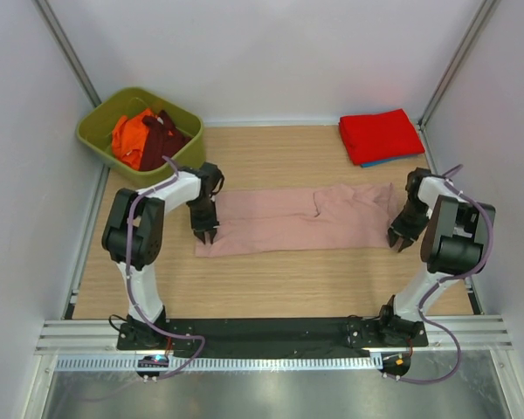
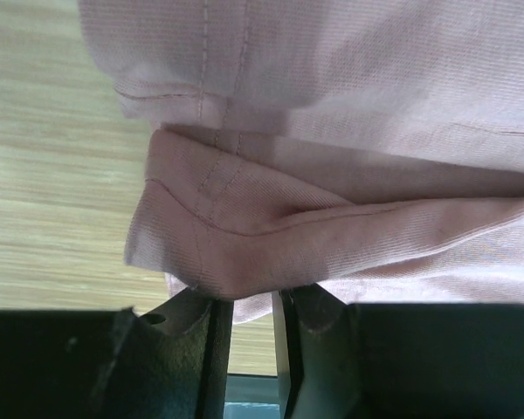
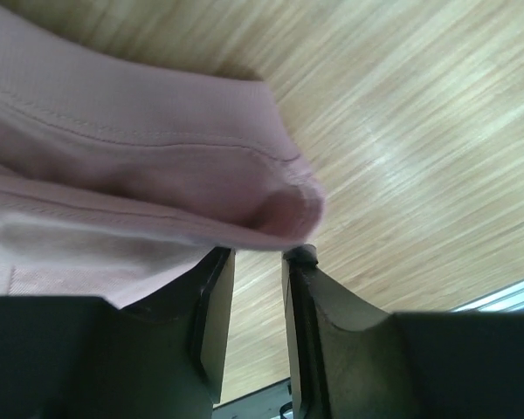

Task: Fold and stack the t-shirts
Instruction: Fold the tshirt

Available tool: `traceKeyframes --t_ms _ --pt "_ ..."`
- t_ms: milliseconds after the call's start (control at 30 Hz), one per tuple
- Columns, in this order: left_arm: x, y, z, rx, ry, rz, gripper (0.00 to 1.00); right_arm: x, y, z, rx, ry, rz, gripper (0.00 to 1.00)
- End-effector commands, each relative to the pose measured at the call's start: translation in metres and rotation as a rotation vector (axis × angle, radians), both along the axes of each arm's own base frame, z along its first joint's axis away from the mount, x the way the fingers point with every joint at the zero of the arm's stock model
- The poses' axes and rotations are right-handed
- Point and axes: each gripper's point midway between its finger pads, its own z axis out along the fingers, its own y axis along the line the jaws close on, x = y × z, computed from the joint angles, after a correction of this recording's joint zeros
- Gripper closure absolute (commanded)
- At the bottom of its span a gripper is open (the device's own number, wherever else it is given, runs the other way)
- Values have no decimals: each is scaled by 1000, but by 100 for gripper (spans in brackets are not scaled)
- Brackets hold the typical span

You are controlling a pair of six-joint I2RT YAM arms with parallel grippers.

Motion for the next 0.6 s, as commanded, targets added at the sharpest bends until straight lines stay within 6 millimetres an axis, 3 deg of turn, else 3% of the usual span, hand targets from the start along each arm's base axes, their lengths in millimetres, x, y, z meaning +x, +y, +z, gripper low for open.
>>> traceKeyframes --t_ms 0,167,267,400,500,567 --pt "-19 14 -7 36 51 4 75 -1 -4 19 -31 -37 -19 64" --pt "-16 7 20 -2 -3 1 73 34 8 71 13 -217 19 62" --pt "-14 -5 38 -52 -32 -4 71 59 22 79 53 -282 54 60" --pt "-12 -17 51 -71 -62 -22 71 68 23 49 86 -236 20 60" --pt "-14 -21 55 -84 -65 -21 71 56 17 18 88 -171 -12 60" --pt "-17 -21 58 -88 -73 -25 71 39 2 3 46 -125 -42 61"
